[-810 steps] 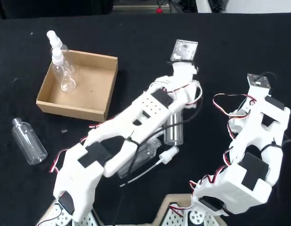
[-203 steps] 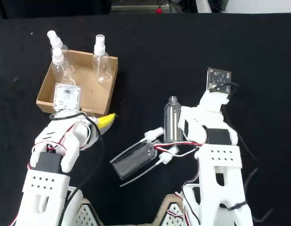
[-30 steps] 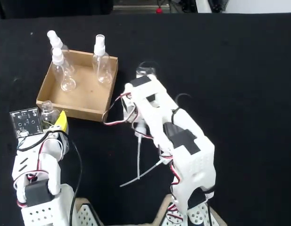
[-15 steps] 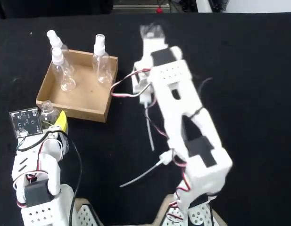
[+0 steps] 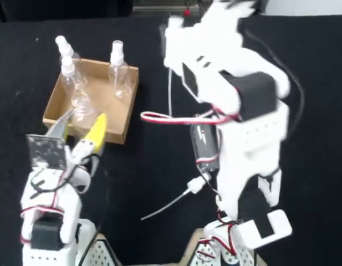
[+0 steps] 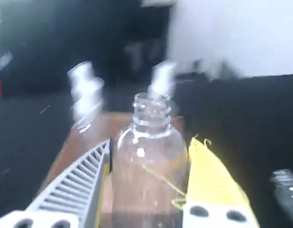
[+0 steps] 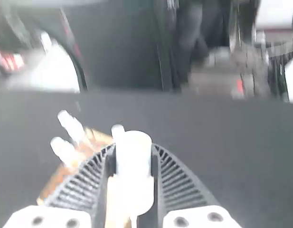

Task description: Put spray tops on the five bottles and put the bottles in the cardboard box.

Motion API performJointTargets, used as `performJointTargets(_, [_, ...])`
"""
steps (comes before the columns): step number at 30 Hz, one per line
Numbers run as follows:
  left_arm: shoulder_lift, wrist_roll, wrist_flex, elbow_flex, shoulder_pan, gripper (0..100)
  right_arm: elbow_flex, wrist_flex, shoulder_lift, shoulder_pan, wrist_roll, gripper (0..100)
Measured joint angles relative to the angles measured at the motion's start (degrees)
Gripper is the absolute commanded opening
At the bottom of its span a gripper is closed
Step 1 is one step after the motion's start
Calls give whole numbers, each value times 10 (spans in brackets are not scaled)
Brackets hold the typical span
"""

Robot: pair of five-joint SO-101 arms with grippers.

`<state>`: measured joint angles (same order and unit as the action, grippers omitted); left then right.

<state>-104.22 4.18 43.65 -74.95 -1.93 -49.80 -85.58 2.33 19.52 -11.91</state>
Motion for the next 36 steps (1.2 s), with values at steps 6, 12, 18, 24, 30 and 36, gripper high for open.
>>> performJointTargets(6, [3,0,-141,-82,110,170,-42,35,0,3,0,15])
performJointTargets(12, [3,0,-208,-120,132,170,-42,67,0,41,0,15])
performJointTargets(18, [3,0,-213,-162,179,174,-38,135,-2,77,0,12])
performJointTargets(24, [3,0,-220,-174,219,170,-36,155,-3,79,0,12])
performJointTargets(30, [5,-1,-400,-207,219,170,-36,134,-3,79,4,15])
performJointTargets(36, [3,-1,-484,-210,224,170,-36,117,0,79,4,15])
